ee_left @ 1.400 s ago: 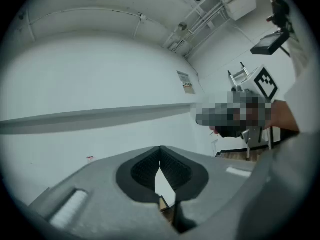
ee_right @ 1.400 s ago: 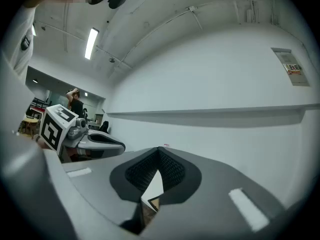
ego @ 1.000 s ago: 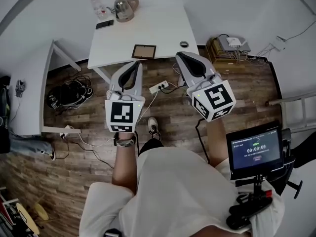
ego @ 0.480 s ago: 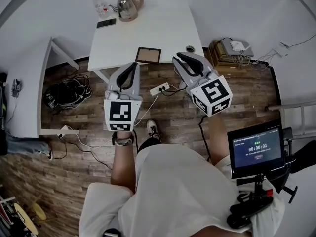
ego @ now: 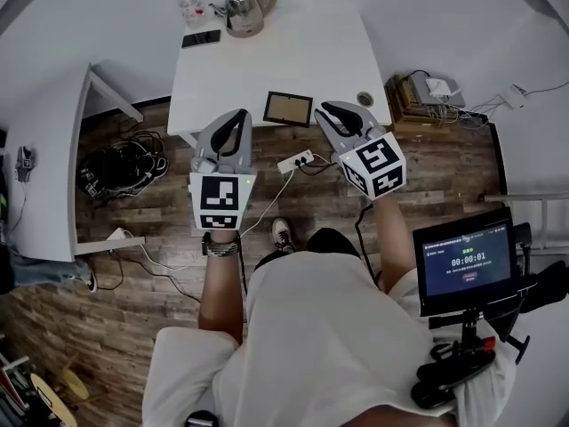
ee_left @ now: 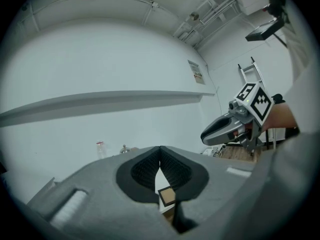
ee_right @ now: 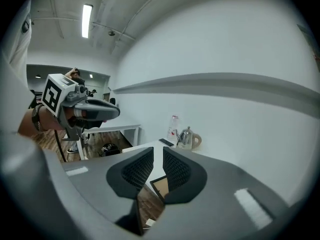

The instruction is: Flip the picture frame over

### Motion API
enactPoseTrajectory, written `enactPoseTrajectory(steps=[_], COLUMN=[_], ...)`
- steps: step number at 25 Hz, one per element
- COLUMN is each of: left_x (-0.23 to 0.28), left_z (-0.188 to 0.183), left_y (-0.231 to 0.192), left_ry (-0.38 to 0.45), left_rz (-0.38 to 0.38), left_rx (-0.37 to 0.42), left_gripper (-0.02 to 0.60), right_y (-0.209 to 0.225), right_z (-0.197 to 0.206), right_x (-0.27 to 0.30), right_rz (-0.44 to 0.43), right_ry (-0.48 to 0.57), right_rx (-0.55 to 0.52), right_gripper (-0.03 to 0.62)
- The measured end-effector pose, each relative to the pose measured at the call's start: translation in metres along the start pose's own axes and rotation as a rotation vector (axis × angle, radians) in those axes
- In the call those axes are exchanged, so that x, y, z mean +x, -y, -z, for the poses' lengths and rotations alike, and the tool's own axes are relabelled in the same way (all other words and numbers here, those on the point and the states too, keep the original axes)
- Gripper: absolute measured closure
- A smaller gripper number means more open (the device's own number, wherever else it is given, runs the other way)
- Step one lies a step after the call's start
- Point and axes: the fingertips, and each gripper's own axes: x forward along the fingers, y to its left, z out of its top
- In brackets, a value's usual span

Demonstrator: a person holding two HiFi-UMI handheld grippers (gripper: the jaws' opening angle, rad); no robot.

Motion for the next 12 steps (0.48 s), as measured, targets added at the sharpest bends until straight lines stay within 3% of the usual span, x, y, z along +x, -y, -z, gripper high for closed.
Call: enactPoseTrajectory(steps=[7,12], left_x=[0.032,0.036], left_z=[0.043,0.056], left_y=[-0.051,-0.053], left_ry=[-0.035,-0.058], left_rz=[0.017,0.015], left_rx=[-0.048,-0.07], left_gripper=[0.577,0.577], right_y=[0.006,0.01], right_z=[0.04,0.068], right_x=[0.082,0.099], right_rz=[-0.015,-0.017], right_ry=[-0.129,-0.199], right_rx=[0.024,-0.008], right_gripper=[0.526,0.519])
